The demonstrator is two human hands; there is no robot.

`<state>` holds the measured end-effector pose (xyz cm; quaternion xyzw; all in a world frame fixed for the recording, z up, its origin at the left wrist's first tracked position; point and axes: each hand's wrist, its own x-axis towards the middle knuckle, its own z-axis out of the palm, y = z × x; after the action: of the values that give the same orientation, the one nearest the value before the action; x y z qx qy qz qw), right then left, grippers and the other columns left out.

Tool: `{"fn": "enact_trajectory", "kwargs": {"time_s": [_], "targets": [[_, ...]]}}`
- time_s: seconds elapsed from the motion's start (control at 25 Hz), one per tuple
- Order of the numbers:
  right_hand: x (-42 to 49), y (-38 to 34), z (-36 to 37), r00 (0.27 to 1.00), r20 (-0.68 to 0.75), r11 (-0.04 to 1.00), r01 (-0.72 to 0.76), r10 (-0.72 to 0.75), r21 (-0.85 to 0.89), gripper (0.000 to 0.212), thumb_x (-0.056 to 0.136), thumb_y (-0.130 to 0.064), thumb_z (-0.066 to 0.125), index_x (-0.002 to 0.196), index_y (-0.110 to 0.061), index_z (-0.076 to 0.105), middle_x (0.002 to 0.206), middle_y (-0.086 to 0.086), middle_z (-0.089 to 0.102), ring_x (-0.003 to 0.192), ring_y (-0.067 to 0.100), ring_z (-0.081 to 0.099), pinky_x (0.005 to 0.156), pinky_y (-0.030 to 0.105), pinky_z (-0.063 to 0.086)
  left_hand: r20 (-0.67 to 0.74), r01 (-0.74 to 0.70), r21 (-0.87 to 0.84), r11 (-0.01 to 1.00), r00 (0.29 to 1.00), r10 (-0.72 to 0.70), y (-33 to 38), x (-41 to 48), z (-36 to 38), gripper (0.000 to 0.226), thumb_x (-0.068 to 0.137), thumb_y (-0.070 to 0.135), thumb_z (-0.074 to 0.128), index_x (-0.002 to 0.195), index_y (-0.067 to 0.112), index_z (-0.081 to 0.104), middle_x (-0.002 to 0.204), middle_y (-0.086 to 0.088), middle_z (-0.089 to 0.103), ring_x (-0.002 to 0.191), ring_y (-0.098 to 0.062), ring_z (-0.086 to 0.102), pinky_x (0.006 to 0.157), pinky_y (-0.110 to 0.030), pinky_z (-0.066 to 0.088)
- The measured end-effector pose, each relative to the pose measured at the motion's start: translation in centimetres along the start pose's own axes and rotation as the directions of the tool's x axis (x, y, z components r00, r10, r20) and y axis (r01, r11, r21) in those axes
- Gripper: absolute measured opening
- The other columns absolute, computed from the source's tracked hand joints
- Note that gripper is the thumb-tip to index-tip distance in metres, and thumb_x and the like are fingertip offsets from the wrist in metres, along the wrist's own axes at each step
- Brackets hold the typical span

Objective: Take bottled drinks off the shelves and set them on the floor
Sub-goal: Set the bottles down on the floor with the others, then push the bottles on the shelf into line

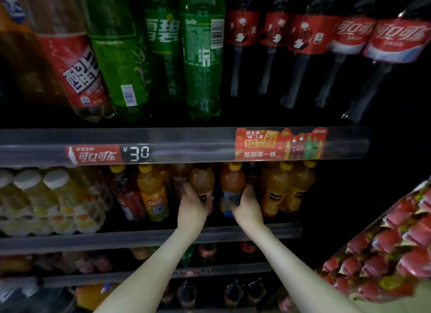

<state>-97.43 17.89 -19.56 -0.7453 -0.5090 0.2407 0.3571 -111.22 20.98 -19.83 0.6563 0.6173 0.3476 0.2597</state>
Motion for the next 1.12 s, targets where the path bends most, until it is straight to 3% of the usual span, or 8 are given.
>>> {"fn": "enact_trajectory", "kwargs": {"time_s": [0.08, 0.24, 0.4, 0.48, 0.6, 0.72, 0.88, 1.12], "targets": [[0.3, 0.2, 0.3, 1.0, 0.001, 0.999, 0.024, -0.024, -0.024, 0.046, 0.089, -0.022, 0.065, 0.124, -0.009, 0.038, 0.122, 0.011, 0.053, 0.11, 0.03, 0.057, 0.081, 0.029, 0.044, 0.021, 0.026, 0.029, 0.999, 0.999, -0.026, -0.4, -0.4, 0.6, 0.055, 0.087, 0.031, 0.065, 0.118, -0.008, 0.042, 0.106, -0.027, 0.056, 0.087, -0.042, 0.061, 0.065, -0.039, 0.049], [-0.1, 0.1, 1.3, 1.0, 0.008, 0.997, -0.01, 0.009, 0.074, 0.042, 0.088, -0.019, 0.065, 0.121, -0.012, 0.039, 0.119, 0.01, 0.052, 0.109, 0.029, 0.056, 0.081, 0.032, 0.046, 0.107, 0.173, 0.035, 0.984, 0.979, -0.176, -0.7, -2.1, 0.5, 0.058, 0.09, 0.028, 0.06, 0.135, 0.0, 0.033, 0.126, -0.02, 0.048, 0.109, -0.038, 0.055, 0.085, -0.041, 0.049], [-3.5, -0.3, 3.3, 0.994, -0.11, 1.0, -0.005, 0.007, 0.014, 0.067, 0.085, -0.013, 0.069, 0.138, -0.002, 0.03, 0.131, 0.016, 0.041, 0.124, 0.03, 0.041, 0.094, 0.037, 0.042, 0.097, 0.156, 0.114, 0.981, 0.981, -0.167, -1.5, -4.1, -0.8, 0.066, 0.095, 0.03, 0.05, 0.149, 0.01, 0.017, 0.147, -0.014, 0.031, 0.123, -0.031, 0.048, 0.088, -0.038, 0.049], [-5.6, -0.5, 5.0, 0.994, -0.103, 0.999, 0.035, -0.037, -0.02, 0.066, 0.086, -0.014, 0.068, 0.139, -0.001, 0.029, 0.132, 0.016, 0.039, 0.125, 0.028, 0.038, 0.095, 0.035, 0.041, 0.086, 0.116, 0.135, 0.984, 0.988, -0.129, -2.6, -5.2, -2.2, 0.063, 0.097, 0.031, 0.046, 0.149, 0.013, 0.015, 0.151, -0.008, 0.026, 0.127, -0.026, 0.045, 0.085, -0.032, 0.048], [-8.5, -2.1, 8.5, 0.994, 0.074, 0.996, 0.087, -0.086, -0.012, 0.061, 0.09, -0.016, 0.062, 0.139, -0.007, 0.028, 0.134, 0.01, 0.037, 0.126, 0.022, 0.038, 0.097, 0.029, 0.039, 0.062, 0.038, 0.159, 0.987, 0.997, -0.048, -5.5, -7.0, -5.8, 0.059, 0.099, 0.03, 0.044, 0.149, 0.014, 0.017, 0.15, -0.003, 0.028, 0.125, -0.021, 0.046, 0.079, -0.024, 0.048], [-11.4, -5.6, 13.1, 0.956, 0.247, 0.987, 0.158, -0.159, 0.021, 0.048, 0.094, -0.018, 0.056, 0.137, -0.013, 0.034, 0.132, 0.001, 0.039, 0.123, 0.015, 0.043, 0.093, 0.02, 0.038, 0.049, 0.048, 0.152, 0.987, 0.997, -0.056, -9.8, -8.4, -10.7, 0.057, 0.099, 0.03, 0.043, 0.149, 0.018, 0.02, 0.15, 0.001, 0.029, 0.122, -0.018, 0.049, 0.072, -0.02, 0.045], [-16.3, -12.3, 21.4, 0.902, 0.372, 0.971, 0.237, -0.221, 0.001, 0.025, 0.097, -0.022, 0.051, 0.122, -0.018, 0.047, 0.12, -0.005, 0.046, 0.117, 0.014, 0.049, 0.092, 0.025, 0.042, 0.014, 0.102, 0.174, 0.979, 0.994, -0.106, -17.8, -10.3, -19.8, 0.054, 0.099, 0.032, 0.043, 0.148, 0.02, 0.024, 0.15, 0.002, 0.031, 0.128, -0.014, 0.044, 0.087, -0.024, 0.047], [-24.5, -22.5, 34.6, 0.824, 0.485, 0.944, 0.329, -0.291, 0.008, 0.019, 0.097, -0.027, 0.05, 0.114, -0.018, 0.051, 0.114, 0.0, 0.052, 0.103, 0.019, 0.055, 0.082, 0.031, 0.045, -0.09, 0.257, 0.262, 0.93, 0.966, -0.242, -30.5, -13.8, -33.8, 0.046, 0.098, 0.03, 0.043, 0.142, 0.019, 0.036, 0.142, -0.001, 0.042, 0.125, -0.018, 0.047, 0.094, -0.032, 0.044]]}}
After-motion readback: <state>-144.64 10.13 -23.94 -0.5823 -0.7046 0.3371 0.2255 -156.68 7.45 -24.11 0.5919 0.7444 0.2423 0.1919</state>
